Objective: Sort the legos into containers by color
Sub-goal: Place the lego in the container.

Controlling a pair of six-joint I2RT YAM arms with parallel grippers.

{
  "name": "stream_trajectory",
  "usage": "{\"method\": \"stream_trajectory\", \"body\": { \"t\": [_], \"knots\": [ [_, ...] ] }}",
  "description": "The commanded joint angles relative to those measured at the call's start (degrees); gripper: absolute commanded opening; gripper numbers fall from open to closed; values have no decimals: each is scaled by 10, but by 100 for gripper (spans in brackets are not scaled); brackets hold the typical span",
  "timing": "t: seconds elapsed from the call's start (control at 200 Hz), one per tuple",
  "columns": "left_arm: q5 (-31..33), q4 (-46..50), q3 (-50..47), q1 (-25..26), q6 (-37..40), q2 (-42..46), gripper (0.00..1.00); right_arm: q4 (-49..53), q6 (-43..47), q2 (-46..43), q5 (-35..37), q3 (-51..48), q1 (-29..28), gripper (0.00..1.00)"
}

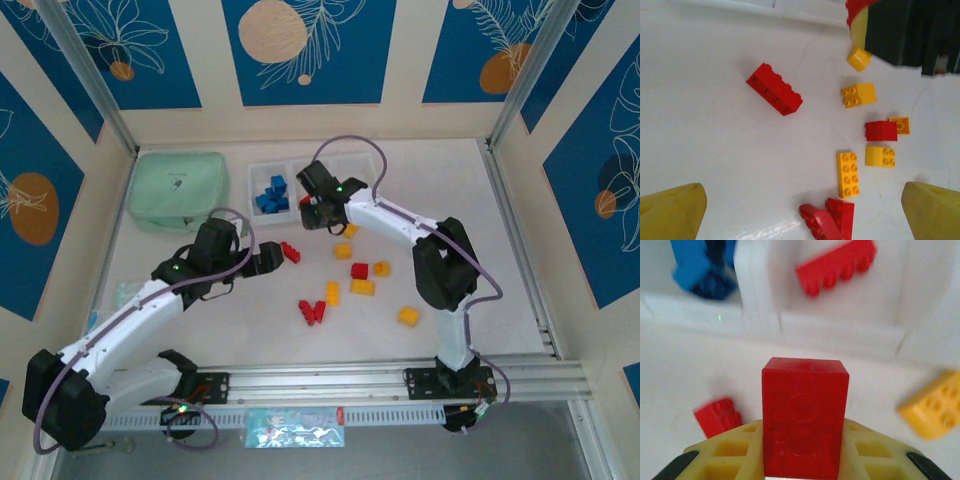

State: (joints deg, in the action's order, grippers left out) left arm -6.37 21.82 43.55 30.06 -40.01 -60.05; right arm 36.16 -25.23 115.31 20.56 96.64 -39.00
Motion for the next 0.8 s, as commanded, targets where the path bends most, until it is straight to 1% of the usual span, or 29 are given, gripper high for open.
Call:
{"method": "stream_trajectory", "body": {
  "t": [0.0,0.135,0.2,0.275,0.345,0.49,0.68,0.795],
  "knots": [
    [15,-10,22,-11,11,-9,99,-7,35,55,5,45,14,30],
    [14,-14,23,-16,10,-9,99,27,44,131,17,153,30,31],
    [12,-12,25,-18,11,-9,99,41,47,155,5,196,37,39],
    [11,-7,30,-19,13,-7,99,61,49,169,3,233,39,51],
    [9,0,34,-19,15,-4,99,70,49,162,5,242,39,53],
    [1,1,32,-19,15,10,99,44,53,100,4,176,29,53],
    [-16,21,32,-19,20,28,99,9,39,-6,-2,35,18,53],
    [-22,35,15,-18,19,49,99,-5,26,-63,-26,-50,5,55]
  ]
}}
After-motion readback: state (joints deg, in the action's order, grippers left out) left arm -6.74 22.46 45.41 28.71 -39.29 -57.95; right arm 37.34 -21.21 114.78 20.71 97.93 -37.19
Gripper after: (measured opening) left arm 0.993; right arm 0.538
